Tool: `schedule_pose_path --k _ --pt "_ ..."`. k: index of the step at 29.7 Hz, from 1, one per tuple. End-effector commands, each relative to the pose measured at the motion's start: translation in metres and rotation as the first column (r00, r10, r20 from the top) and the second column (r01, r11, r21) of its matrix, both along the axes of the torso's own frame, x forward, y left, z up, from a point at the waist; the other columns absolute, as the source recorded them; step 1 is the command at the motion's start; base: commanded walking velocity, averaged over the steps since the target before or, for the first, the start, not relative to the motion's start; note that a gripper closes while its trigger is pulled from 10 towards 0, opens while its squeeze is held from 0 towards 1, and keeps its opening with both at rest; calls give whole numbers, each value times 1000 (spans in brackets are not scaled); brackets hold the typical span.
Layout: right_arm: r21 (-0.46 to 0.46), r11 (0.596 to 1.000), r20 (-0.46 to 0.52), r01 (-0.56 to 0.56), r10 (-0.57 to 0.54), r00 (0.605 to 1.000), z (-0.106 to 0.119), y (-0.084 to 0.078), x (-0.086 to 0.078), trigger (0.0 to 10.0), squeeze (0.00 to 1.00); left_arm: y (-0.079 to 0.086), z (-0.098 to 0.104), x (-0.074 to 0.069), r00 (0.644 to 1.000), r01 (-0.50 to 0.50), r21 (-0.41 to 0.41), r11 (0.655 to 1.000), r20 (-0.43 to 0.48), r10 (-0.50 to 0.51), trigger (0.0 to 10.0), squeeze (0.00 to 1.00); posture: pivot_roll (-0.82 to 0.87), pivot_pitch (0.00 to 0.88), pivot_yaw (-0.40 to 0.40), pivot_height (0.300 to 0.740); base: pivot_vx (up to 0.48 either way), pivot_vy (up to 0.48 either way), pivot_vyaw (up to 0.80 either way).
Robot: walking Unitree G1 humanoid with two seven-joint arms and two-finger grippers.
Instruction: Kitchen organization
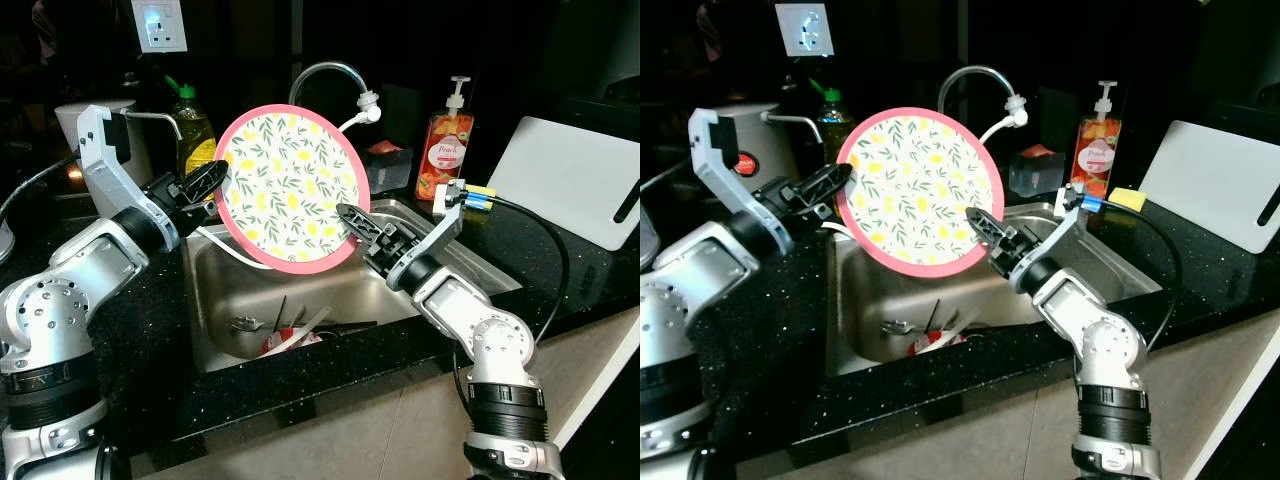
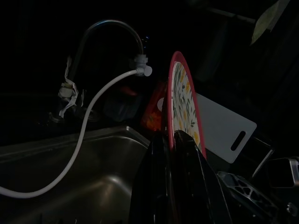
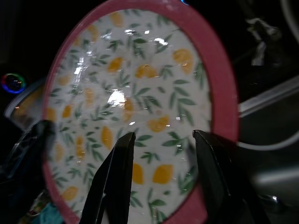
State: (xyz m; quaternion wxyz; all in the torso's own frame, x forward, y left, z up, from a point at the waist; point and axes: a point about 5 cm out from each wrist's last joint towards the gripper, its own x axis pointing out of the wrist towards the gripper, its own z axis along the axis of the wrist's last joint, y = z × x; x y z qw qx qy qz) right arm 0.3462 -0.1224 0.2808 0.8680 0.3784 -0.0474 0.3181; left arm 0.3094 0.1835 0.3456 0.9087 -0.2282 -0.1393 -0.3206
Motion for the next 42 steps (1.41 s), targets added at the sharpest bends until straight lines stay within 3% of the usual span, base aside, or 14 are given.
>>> schedule_pose_path --k 1,13,21,22,24,25,26,27,33,34,35,42 --pt "-25 999 -40 33 -34 999 -6 -3 5 10000 0 -1 10 -8 998 23 12 1000 56 -24 10000 0 -44 23 -10 740 0 0 0" --pt "-62 997 -80 56 -61 995 -16 -3 9 10000 0 -3 12 -11 997 37 9 999 72 -38 10000 0 -42 23 -11 740 0 0 0" --pt "80 994 54 -68 64 996 5 2 -6 9961 0 -4 7 -8 998 39 6 999 50 -39 10000 0 -43 22 -12 740 0 0 0" --pt "96 992 75 -76 69 995 8 1 -8 5608 0 -3 5 -6 999 30 3 1000 33 -30 10000 0 -43 22 -12 740 0 0 0" --pt "106 991 82 -78 69 994 9 0 -8 2784 0 -2 -1 -1 1000 5 6 1000 -10 -5 10000 0 -44 21 -12 740 0 0 0" --pt "106 991 82 -78 69 994 9 0 -8 2784 0 -2 -1 -1 1000 5 6 1000 -10 -5 10000 0 -44 21 -12 740 0 0 0" --pt "108 991 84 -80 71 994 9 0 -8 588 0 -2 -4 2 999 -3 9 1000 -40 4 10000 0 -44 21 -12 740 0 0 0" --pt "109 991 87 -83 73 993 9 0 -8 0 0 -3 -7 4 998 -16 15 1000 -60 17 10000 0 -44 21 -12 740 0 0 0" --pt "108 990 97 -93 82 992 9 1 -9 0 0 -2 -12 9 995 -42 29 999 -91 45 10000 0 -47 20 -10 740 0 0 0" --pt "97 991 94 -88 79 992 8 1 -9 863 0 -1 -12 10 994 -48 28 998 -93 50 10000 0 -48 20 -11 740 0 0 0" --pt "64 996 73 -60 55 996 5 -1 -7 10000 0 1 -11 10 994 -57 22 998 -90 59 10000 0 -48 20 -11 740 0 0 0" --pt "-7 998 1 67 -67 998 -7 -19 3 10000 0 19 -2 12 989 -131 1 991 -71 131 10000 0 -48 21 -11 740 0 0 0"
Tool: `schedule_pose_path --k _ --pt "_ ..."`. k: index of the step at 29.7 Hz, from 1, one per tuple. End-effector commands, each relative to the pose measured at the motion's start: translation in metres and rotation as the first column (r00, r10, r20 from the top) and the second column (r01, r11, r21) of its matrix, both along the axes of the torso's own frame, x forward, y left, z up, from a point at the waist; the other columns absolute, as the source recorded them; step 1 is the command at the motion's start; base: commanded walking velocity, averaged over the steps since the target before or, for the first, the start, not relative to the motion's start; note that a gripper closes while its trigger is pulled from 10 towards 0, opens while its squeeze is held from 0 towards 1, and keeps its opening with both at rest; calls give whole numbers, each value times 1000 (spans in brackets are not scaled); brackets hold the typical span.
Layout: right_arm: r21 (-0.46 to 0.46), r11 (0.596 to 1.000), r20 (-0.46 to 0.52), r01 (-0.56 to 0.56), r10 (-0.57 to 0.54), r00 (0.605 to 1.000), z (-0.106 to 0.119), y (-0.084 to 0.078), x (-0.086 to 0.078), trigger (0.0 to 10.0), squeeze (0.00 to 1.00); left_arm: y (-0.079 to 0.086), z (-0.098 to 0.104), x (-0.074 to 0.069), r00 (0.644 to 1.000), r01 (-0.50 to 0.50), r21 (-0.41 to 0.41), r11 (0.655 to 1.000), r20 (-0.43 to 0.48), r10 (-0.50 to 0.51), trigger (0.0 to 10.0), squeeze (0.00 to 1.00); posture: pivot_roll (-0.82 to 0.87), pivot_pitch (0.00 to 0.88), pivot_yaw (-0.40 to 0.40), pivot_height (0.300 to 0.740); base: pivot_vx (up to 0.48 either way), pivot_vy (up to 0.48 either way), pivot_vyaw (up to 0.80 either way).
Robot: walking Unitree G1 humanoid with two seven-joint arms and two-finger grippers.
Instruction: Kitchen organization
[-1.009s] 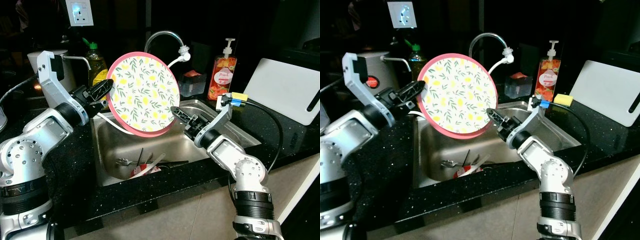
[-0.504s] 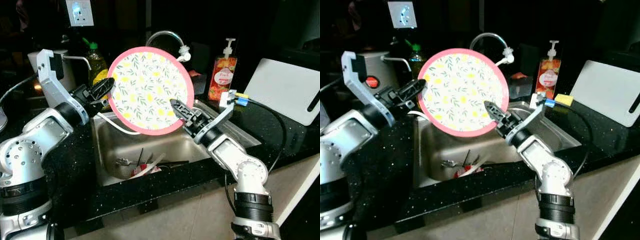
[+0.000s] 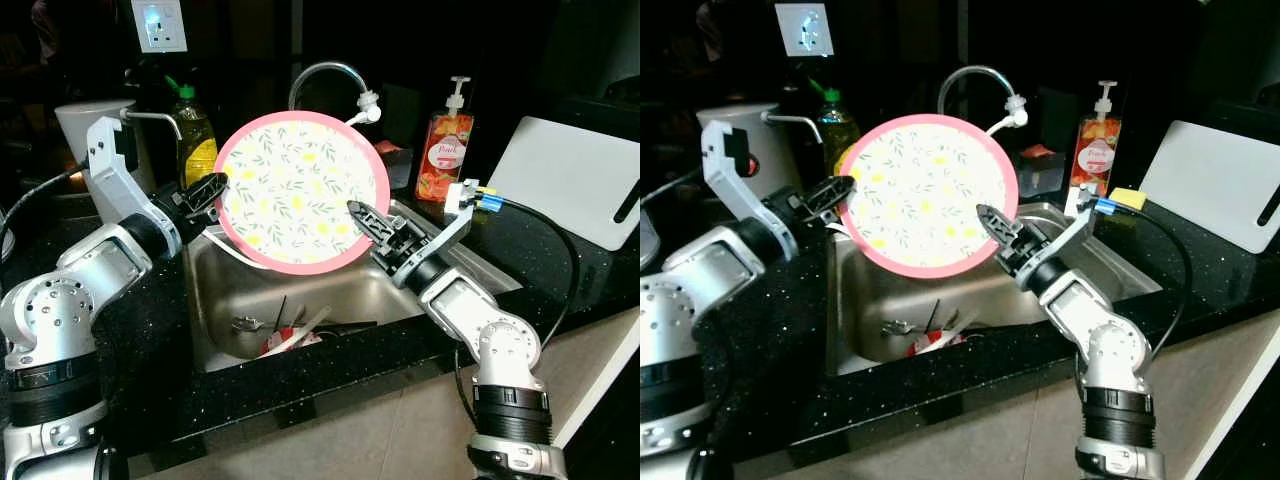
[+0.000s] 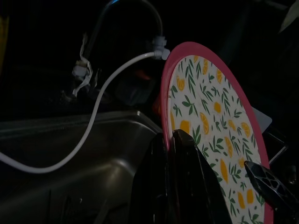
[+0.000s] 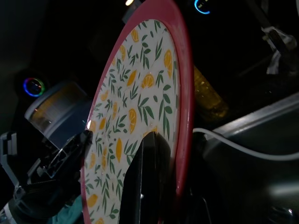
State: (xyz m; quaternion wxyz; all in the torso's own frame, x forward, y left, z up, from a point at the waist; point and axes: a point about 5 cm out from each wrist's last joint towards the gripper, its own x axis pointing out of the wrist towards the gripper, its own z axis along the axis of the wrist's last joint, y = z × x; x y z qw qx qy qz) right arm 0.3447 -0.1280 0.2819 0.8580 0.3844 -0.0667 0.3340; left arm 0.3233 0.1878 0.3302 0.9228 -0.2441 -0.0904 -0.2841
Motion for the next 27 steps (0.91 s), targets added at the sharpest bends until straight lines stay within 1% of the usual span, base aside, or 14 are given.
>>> schedule_pose_path --k 1,3,4,5,9,10,11,14,17,19,20,27 --pt "-40 995 -44 95 -96 994 -8 -15 6 10000 0 15 14 -3 995 -82 -3 997 52 82 10000 0 -48 21 -11 740 0 0 0" --pt "-43 994 -45 101 -102 994 -8 -16 6 10000 0 16 15 -3 995 -80 -7 997 55 81 10000 0 -48 21 -11 740 0 0 0" --pt "-51 994 -29 99 -100 995 -7 -16 5 10000 855 15 16 -4 995 -74 -6 997 61 74 10000 0 -46 21 -11 740 0 0 0" --pt "-48 994 -13 94 -94 995 -5 -15 4 10000 1000 13 16 -4 996 -67 -4 998 66 67 10000 0 -47 19 -11 740 0 0 0" --pt "-37 996 10 81 -80 997 -1 -12 2 10000 1000 11 15 -5 996 -61 -1 998 68 61 10000 0 -48 15 -9 740 0 0 0" --pt "-43 995 12 85 -84 996 -1 -12 3 10000 718 11 15 -4 996 -62 -2 998 68 62 10000 0 -49 14 -9 740 0 0 0" --pt "-45 995 11 88 -87 996 -1 -13 3 10000 0 11 15 -4 996 -62 -2 998 68 62 10000 0 -48 13 -9 740 0 0 0" --pt "-70 992 7 109 -109 994 -1 -17 5 10000 0 13 16 -4 995 -65 -2 998 71 65 10000 0 -48 13 -9 740 0 0 0" --pt "-45 994 12 98 -97 995 1 -19 4 10000 0 13 16 -4 995 -65 -2 998 72 65 10000 0 -48 11 -10 740 0 0 0" --pt "-7 999 44 31 -31 999 7 -15 -2 10000 0 11 15 -4 996 -61 -3 998 71 61 10000 0 -51 11 -9 740 0 0 0" --pt "-5 1000 51 8 -8 999 7 -11 -4 10000 0 9 15 -4 996 -54 3 999 74 54 10000 0 -51 11 -9 740 0 0 0" --pt "-24 999 27 -34 34 999 1 -1 -5 10000 0 3 16 -8 995 -23 29 999 100 20 10000 0 -49 12 -11 740 0 0 0"
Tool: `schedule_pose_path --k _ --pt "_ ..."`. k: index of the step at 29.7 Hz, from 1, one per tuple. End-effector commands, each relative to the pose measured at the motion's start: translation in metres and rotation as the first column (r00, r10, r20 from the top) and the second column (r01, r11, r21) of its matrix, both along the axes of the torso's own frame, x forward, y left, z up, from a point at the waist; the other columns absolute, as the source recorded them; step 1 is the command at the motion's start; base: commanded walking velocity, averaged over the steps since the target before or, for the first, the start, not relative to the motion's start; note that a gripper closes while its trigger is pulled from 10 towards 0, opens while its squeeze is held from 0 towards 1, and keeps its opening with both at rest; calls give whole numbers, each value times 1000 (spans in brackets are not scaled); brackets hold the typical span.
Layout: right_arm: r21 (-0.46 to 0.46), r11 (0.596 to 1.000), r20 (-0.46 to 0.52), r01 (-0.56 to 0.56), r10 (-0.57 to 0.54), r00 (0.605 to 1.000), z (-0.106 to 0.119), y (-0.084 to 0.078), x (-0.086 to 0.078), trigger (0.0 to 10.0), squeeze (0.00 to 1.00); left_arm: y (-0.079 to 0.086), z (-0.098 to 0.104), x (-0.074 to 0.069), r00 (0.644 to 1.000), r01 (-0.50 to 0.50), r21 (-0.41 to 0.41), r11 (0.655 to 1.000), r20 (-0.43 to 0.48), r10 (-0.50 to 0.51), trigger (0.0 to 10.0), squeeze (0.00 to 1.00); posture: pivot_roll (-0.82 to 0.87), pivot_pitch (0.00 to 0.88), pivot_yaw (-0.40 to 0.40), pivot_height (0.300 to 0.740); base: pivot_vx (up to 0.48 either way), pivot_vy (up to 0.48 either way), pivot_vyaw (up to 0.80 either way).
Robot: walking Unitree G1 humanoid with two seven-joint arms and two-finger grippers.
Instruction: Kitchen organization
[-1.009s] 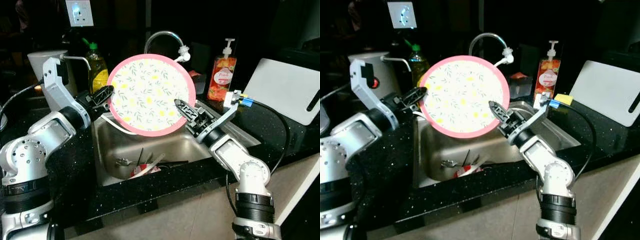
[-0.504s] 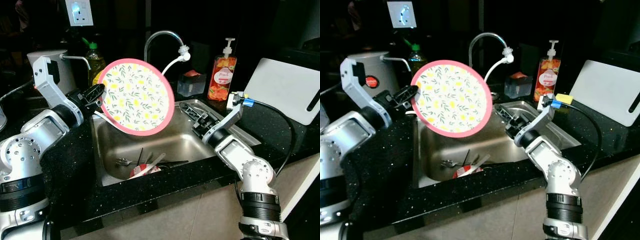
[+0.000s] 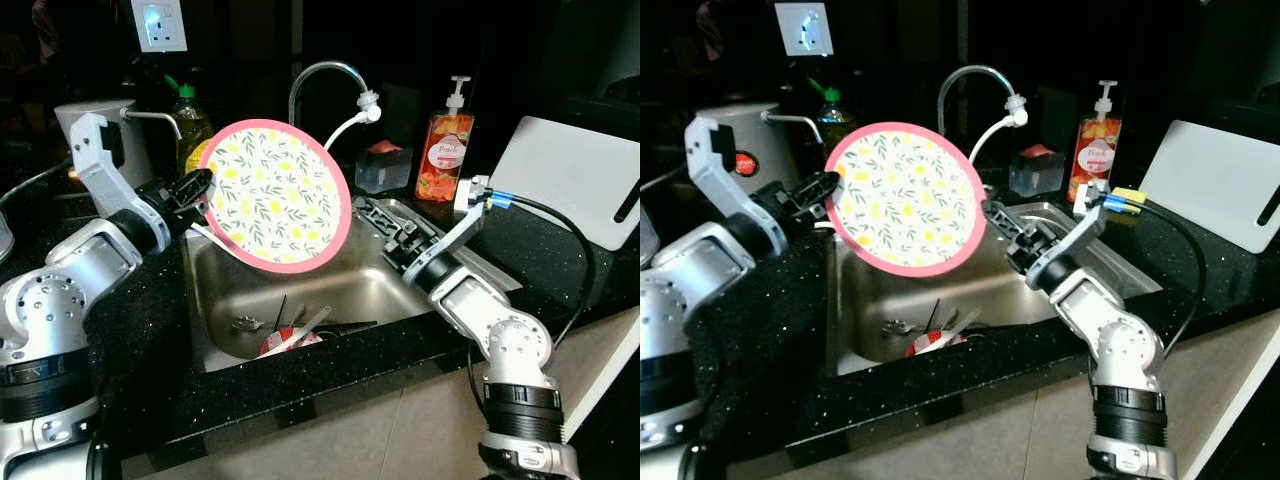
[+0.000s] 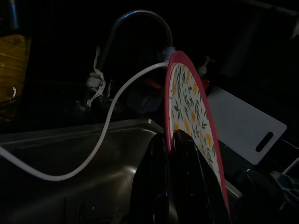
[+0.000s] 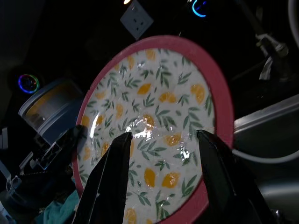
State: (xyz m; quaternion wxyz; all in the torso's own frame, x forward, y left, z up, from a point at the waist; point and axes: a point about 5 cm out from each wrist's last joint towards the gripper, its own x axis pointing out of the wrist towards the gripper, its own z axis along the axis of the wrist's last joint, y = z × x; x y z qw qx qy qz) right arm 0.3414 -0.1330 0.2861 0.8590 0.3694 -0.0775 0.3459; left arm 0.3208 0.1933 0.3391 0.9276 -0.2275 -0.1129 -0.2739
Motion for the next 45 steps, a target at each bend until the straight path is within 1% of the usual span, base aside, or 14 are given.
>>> schedule_pose_path --k 1,4,9,11,22,29,33,35,36,39,41,43,44,45 --pt "-3 1000 -11 -24 24 1000 -3 4 -1 10000 0 -3 8 -5 998 14 14 1000 55 -15 10000 0 -49 12 -11 740 0 0 0" --pt "-12 998 -23 -54 53 998 -7 11 -3 10000 0 -7 6 -8 998 21 53 998 66 -25 10000 0 -49 15 -13 740 0 0 0" --pt "-26 997 -50 -66 65 997 -13 15 -3 10000 0 -9 7 -10 996 28 66 997 80 -34 10000 0 -48 17 -16 740 0 0 0" --pt "-59 997 -89 -55 50 995 -21 18 0 10000 0 -10 10 -13 993 45 66 997 103 -52 10000 0 -49 19 -15 740 0 0 0" --pt "-120 992 -160 28 -47 986 -32 9 10 10000 0 -12 15 -19 986 69 69 995 146 -78 10000 0 -49 21 -16 740 0 0 0" --pt "-119 992 -164 31 -50 985 -33 7 11 10000 0 -14 17 -21 983 84 66 994 159 -93 10000 0 -50 19 -16 740 0 0 0" --pt "-97 995 -161 22 -38 986 -32 8 10 10000 0 -15 17 -21 982 91 65 994 159 -100 10000 0 -48 19 -16 740 0 0 0" --pt "-49 999 -149 4 -11 989 -28 9 9 10000 0 -15 16 -21 982 97 65 993 157 -106 10000 0 -49 18 -16 740 0 0 0" --pt "-49 999 -149 4 -11 989 -28 9 9 10000 0 -15 16 -21 982 97 65 993 157 -106 10000 0 -49 18 -16 740 0 0 0" --pt "68 997 -65 -47 52 997 -12 9 2 10000 0 -17 13 -20 984 100 64 993 142 -108 10000 0 -50 19 -16 740 0 0 0" --pt "95 993 -18 -73 75 997 -6 8 -2 10000 0 -17 11 -19 986 98 63 993 132 -105 10000 0 -49 19 -16 740 0 0 0" --pt "101 991 -3 -82 83 997 -4 8 -4 10000 0 -17 10 -18 986 96 62 993 128 -104 10000 0 -49 19 -16 740 0 0 0" --pt "104 991 6 -88 88 996 -2 8 -5 9373 0 -17 9 -18 987 95 61 994 124 -102 10000 0 -49 19 -16 740 0 0 0" --pt "104 991 6 -88 88 996 -2 8 -5 9373 0 -17 9 -18 987 95 61 994 124 -102 10000 0 -49 19 -16 740 0 0 0"
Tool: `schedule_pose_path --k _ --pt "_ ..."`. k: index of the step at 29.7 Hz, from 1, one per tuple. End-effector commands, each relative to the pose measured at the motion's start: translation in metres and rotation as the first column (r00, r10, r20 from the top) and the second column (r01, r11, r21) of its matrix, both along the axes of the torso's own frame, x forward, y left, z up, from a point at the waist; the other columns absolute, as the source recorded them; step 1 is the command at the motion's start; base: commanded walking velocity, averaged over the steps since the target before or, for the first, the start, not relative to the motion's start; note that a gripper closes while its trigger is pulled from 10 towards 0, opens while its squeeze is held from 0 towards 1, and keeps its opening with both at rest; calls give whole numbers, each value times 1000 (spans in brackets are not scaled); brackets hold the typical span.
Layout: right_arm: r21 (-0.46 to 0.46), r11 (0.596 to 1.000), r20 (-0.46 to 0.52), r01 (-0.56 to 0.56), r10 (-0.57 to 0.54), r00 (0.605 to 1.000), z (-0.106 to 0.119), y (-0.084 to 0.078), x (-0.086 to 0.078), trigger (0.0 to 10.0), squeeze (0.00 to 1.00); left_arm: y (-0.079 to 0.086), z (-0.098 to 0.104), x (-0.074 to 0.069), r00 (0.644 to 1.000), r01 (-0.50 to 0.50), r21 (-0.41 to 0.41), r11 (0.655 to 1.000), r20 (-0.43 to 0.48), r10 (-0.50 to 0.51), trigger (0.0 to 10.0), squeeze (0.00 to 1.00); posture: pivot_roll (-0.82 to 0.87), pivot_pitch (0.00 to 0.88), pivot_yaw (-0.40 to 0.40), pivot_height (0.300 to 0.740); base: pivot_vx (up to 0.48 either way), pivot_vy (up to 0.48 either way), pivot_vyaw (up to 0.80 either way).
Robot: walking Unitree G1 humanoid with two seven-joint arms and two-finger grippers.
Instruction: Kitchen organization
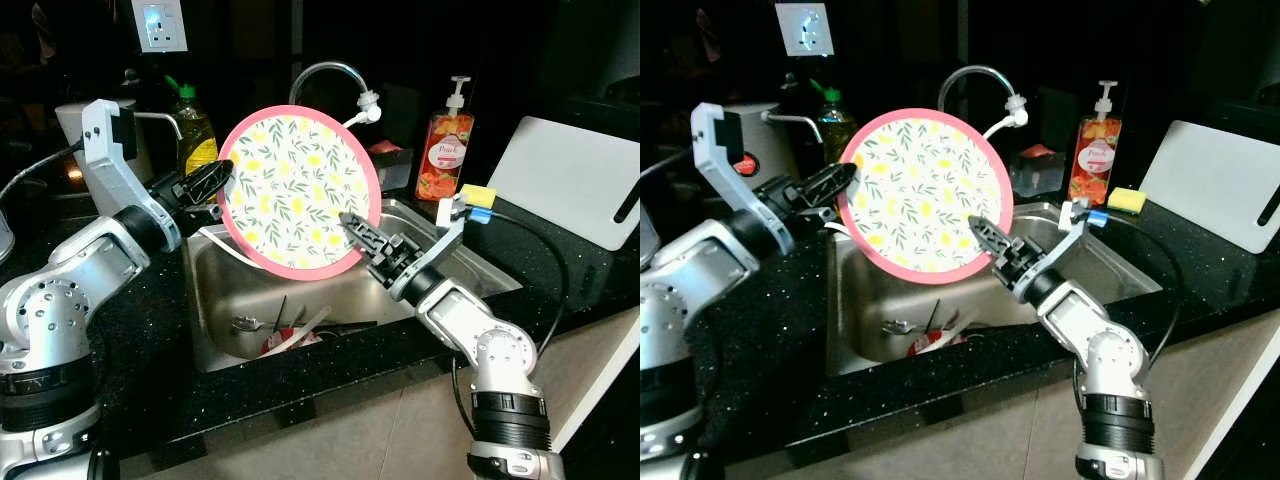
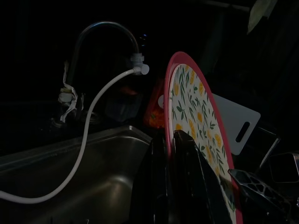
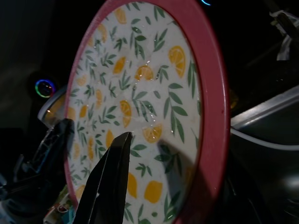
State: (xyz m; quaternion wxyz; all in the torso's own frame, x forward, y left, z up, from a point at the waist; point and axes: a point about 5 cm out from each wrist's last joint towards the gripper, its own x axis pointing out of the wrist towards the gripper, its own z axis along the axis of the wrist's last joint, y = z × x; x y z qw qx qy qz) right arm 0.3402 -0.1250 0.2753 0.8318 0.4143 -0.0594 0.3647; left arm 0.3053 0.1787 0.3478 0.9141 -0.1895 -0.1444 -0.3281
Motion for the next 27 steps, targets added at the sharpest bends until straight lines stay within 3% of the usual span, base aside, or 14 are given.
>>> schedule_pose_path --k 1,3,5,13,14,18,27 --pt "26 999 52 -20 19 998 9 1 -4 9333 0 -3 0 -2 1000 15 -5 1000 17 -15 10000 0 -49 19 -16 740 0 0 0" --pt "27 999 53 -23 21 998 9 1 -4 9216 0 -3 -1 -2 1000 16 -5 1000 16 -16 10000 0 -49 19 -16 740 0 0 0" --pt "28 999 50 -27 25 998 9 1 -5 10000 0 -4 -1 -2 1000 19 -5 1000 14 -19 10000 0 -50 18 -16 740 0 0 0" --pt "-7 1000 -5 16 -16 1000 3 -4 0 10000 0 1 1 -1 1000 -5 -2 1000 21 5 10000 0 -51 17 -16 740 0 0 0" --pt "-26 998 -43 57 -58 997 -3 -12 6 10000 0 4 6 -3 999 -9 -2 1000 44 9 10000 0 -51 15 -16 740 0 0 0" --pt "-41 996 -69 85 -88 994 -6 -17 9 10000 0 6 11 -5 998 -5 -1 1000 67 5 10000 0 -51 13 -14 740 0 0 0" --pt "-62 990 -72 123 -128 989 -7 -20 12 10000 0 8 10 -3 997 -39 16 999 64 38 10000 0 -49 9 -14 740 0 0 0"
